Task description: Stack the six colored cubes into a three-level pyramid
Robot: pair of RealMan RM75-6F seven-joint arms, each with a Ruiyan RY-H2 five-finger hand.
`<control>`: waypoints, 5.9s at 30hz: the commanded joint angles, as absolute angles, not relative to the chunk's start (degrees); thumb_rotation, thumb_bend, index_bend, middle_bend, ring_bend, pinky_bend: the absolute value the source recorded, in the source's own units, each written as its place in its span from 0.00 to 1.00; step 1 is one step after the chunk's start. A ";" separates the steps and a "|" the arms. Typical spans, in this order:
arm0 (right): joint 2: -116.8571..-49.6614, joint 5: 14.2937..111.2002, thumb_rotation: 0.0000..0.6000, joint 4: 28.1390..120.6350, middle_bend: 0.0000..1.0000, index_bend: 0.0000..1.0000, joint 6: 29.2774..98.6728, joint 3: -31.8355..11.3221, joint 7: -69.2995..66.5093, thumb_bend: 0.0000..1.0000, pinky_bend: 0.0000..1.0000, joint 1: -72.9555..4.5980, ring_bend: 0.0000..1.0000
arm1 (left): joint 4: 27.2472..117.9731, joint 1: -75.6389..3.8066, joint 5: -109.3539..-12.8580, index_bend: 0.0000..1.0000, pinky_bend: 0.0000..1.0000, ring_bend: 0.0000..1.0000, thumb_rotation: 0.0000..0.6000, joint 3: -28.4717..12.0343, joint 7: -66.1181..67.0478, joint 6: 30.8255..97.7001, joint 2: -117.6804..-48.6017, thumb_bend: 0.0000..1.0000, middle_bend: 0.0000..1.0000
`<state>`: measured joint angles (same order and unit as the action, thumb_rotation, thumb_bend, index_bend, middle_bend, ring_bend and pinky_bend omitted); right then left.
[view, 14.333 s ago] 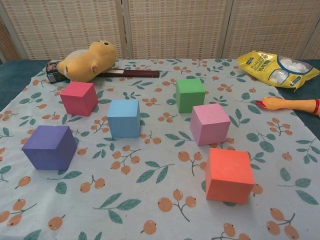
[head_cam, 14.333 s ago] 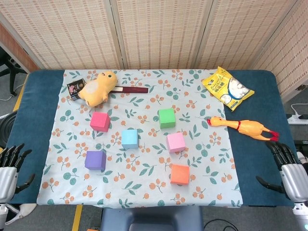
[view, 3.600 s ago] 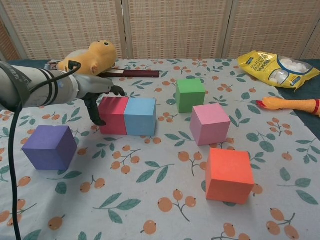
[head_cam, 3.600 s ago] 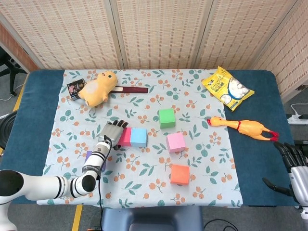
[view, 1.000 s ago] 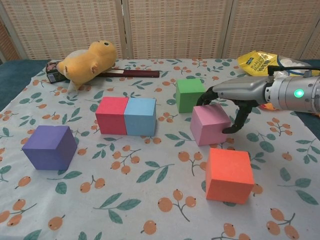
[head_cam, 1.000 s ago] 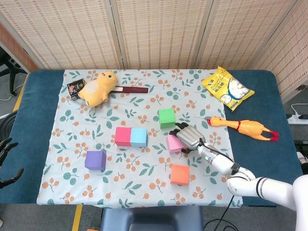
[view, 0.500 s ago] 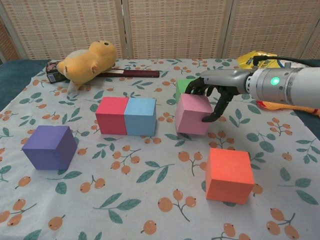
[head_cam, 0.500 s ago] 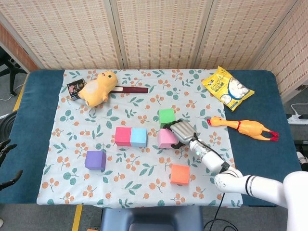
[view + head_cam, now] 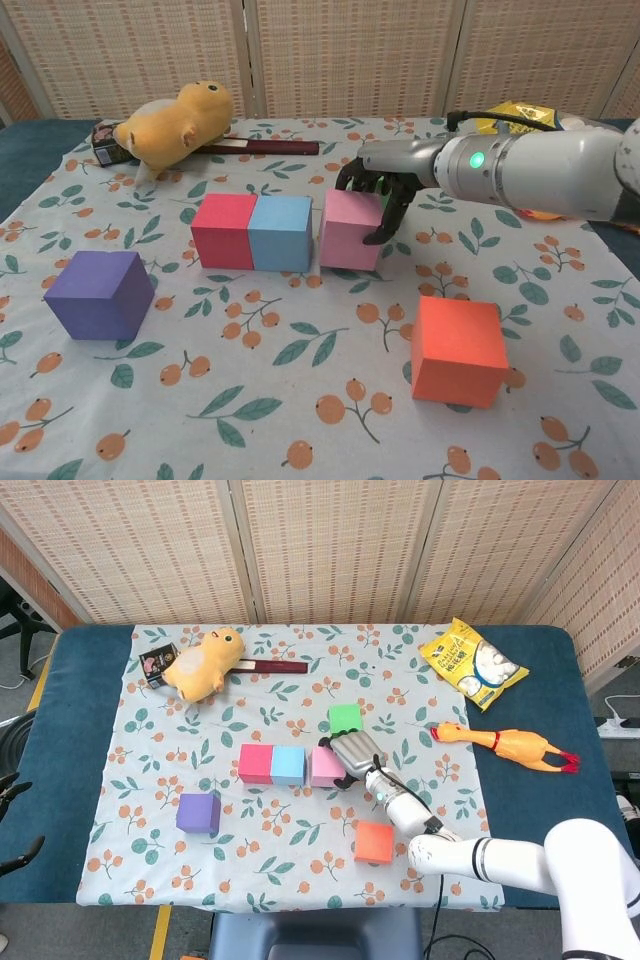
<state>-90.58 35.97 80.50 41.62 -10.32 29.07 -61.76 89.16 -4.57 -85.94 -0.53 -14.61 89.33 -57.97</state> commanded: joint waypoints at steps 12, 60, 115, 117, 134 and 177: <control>-94.48 28.23 1.00 78.47 0.37 0.30 45.79 -9.00 35.25 0.26 0.22 -65.99 0.19 | 88.06 -4.02 -86.74 0.18 0.07 0.01 1.00 -0.88 -15.53 89.19 -58.31 0.29 0.08; -93.40 26.92 1.00 80.32 0.15 0.00 44.79 -7.99 34.22 0.26 0.10 -67.50 0.04 | 88.95 -2.94 -87.13 0.16 0.07 0.00 1.00 -1.83 -14.85 88.47 -57.91 0.29 0.06; -84.85 42.38 1.00 88.53 0.15 0.00 39.99 -6.36 16.34 0.26 0.00 -57.66 0.00 | 92.52 -4.21 -88.03 0.16 0.07 0.00 1.00 -2.05 -11.40 86.72 -56.95 0.29 0.05; -85.41 42.49 1.00 87.92 0.15 0.00 39.78 -6.47 16.20 0.26 0.00 -57.89 0.00 | 92.41 -4.17 -87.98 0.16 0.07 0.00 1.00 -2.03 -11.50 86.71 -56.97 0.29 0.05; -80.18 45.25 1.00 93.91 0.15 0.00 44.25 -5.22 17.28 0.26 0.00 -56.25 0.00 | 90.20 -6.63 -89.52 0.17 0.07 0.00 1.00 -1.61 -12.70 83.12 -57.59 0.29 0.06; -52.35 80.97 1.00 110.43 0.15 0.00 70.57 1.80 -2.86 0.26 0.00 -24.35 0.00 | 90.29 -29.81 -80.96 0.14 0.09 0.02 1.00 -2.46 11.62 51.24 -72.46 0.30 0.03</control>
